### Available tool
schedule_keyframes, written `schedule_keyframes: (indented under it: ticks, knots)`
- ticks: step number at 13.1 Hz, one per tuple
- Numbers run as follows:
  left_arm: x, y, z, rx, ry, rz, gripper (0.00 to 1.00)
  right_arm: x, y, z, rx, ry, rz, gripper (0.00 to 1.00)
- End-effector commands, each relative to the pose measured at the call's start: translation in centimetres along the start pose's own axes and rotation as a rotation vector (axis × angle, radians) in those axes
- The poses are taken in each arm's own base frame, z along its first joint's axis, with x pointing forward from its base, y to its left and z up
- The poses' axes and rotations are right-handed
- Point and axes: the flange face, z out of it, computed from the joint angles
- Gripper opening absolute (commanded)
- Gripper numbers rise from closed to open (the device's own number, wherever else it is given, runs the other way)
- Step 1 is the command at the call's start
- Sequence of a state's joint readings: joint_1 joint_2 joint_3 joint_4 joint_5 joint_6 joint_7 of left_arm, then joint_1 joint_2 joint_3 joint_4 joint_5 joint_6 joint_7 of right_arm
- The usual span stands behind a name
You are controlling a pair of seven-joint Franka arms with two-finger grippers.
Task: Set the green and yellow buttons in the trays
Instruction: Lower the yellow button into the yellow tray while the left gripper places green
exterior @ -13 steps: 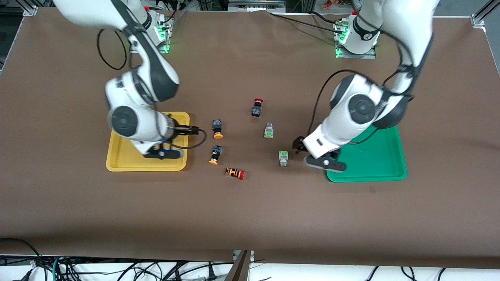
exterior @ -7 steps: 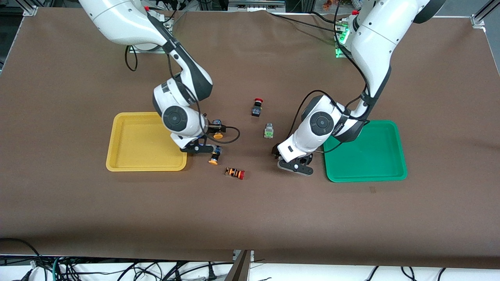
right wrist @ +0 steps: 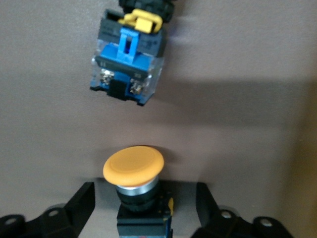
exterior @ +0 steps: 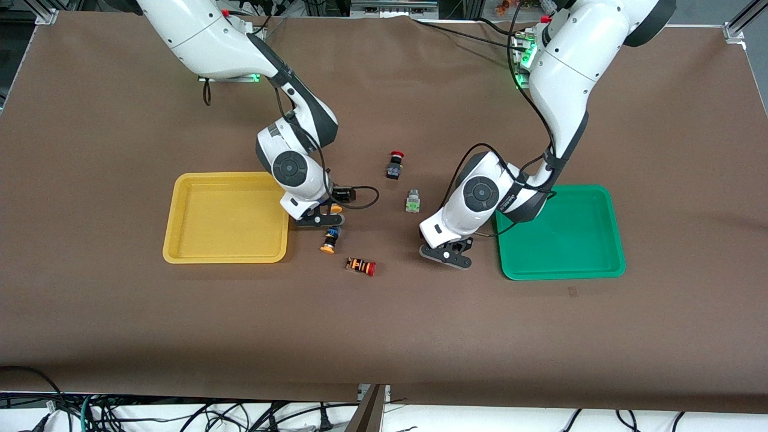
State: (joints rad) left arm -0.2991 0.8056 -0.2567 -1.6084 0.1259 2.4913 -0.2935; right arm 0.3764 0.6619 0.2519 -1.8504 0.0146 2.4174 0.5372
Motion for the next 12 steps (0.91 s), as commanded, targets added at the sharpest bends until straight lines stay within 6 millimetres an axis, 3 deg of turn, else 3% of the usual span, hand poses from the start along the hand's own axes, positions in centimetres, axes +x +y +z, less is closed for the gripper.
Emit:
schedule_keyframes:
  ticks: [1, 3, 4, 6, 7, 9, 10, 12]
  knots:
    - [1.2, -0.9, -4.3, 0.033, 0.028, -0.011, 0.0, -0.4, -0.3, -0.7, 0.003, 0.023, 0.033, 0.0]
    - [1.5, -3.2, -9.7, 0.085, -0.041, -0.044, 0.0, 0.3, 0.1, -3.4, 0.01, 0.048, 0.03, 0.0]
    - [1.2, -5.7, -11.6, 0.117, -0.103, -0.073, 0.0, 1.0, 1.5, -5.4, -0.005, 0.034, 0.035, 0.0]
    - [0.0, -12.0, -12.8, 0.161, -0.239, -0.148, 0.0, 2.4, 5.7, -9.2, -0.042, -0.016, -0.009, 0.0]
    - [-0.5, -15.3, -12.1, 0.159, -0.276, -0.163, 0.0, 3.0, 8.8, -10.6, -0.064, -0.052, -0.025, 0.0]
    - [-1.6, -19.0, -9.7, 0.172, -0.32, -0.15, 0.0, 4.5, 16.0, -11.4, -0.11, -0.093, -0.011, 0.0]
    - [-1.8, -20.2, -8.4, 0.178, -0.322, -0.151, 0.0, 4.6, 19.3, -10.6, -0.127, -0.115, -0.004, 0.0]
    - [-3.2, -20.5, -4.9, 0.159, -0.284, -0.148, 0.0, 4.3, 24.2, -9.3, -0.152, -0.141, 0.053, 0.0]
